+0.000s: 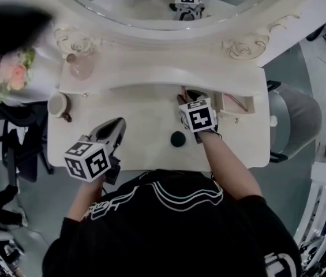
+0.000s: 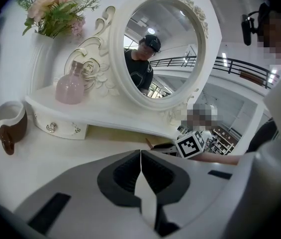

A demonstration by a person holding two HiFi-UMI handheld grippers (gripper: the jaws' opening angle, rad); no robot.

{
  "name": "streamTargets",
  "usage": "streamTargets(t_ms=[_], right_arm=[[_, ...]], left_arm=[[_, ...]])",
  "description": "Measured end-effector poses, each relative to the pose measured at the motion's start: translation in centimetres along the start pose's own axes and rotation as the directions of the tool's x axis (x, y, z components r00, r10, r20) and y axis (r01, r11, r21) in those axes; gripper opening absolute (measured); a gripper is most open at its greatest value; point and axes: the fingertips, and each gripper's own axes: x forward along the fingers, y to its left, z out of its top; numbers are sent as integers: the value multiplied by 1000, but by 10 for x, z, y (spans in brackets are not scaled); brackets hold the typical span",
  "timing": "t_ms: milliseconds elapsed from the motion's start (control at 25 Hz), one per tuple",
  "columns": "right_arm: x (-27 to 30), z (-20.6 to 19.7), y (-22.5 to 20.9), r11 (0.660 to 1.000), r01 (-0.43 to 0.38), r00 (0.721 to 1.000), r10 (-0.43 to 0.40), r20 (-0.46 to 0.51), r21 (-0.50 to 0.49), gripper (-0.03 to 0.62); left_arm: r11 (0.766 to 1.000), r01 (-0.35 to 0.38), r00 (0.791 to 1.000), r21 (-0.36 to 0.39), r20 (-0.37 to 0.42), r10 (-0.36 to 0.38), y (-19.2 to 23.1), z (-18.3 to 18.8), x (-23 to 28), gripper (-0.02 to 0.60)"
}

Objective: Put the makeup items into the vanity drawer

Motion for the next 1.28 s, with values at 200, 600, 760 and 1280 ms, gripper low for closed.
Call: streamTargets(t_ms=[200, 600, 760, 1280], right_arm=[[0, 1, 2, 1000, -23, 1000, 23, -7, 14, 131], [-2, -2, 1, 997, -52, 998, 54, -20, 53, 75], [-6, -2, 5, 996, -76, 997, 77, -28, 35, 74], [-57, -15, 14, 959, -259, 965, 253, -67, -116, 74]], left_arm=[[1000, 3, 1000, -1, 8, -3, 1, 5, -1, 26], [1000, 10, 1000, 7, 11, -10, -3, 11, 6, 26], [1000, 4, 1000, 5, 15, -4, -7, 13, 7, 26], [999, -40, 998, -29, 53, 41, -41, 17, 20, 26]])
